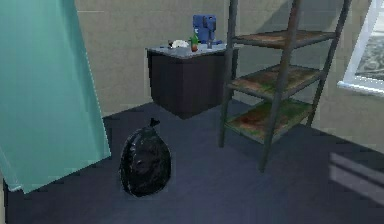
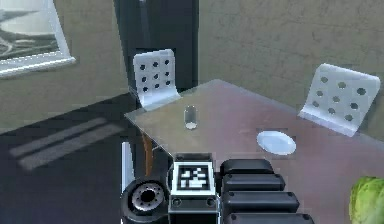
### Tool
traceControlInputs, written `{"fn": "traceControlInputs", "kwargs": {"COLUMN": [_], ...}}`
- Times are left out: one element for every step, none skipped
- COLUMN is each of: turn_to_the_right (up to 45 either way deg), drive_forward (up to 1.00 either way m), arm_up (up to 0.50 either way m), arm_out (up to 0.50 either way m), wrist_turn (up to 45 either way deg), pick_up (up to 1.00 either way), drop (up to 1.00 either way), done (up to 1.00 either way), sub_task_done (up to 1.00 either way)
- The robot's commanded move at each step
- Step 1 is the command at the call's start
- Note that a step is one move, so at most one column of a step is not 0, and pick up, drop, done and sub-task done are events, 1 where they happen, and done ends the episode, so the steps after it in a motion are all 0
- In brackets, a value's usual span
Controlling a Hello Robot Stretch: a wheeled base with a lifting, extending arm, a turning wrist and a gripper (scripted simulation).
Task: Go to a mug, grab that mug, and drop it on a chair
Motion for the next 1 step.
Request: {"fn": "traceControlInputs", "kwargs": {"turn_to_the_right": [33.0], "drive_forward": [0.0], "arm_up": [0.0], "arm_out": [0.0], "wrist_turn": [0.0], "pick_up": [0.0], "drop": [0.0], "done": [0.0], "sub_task_done": [0.0]}}
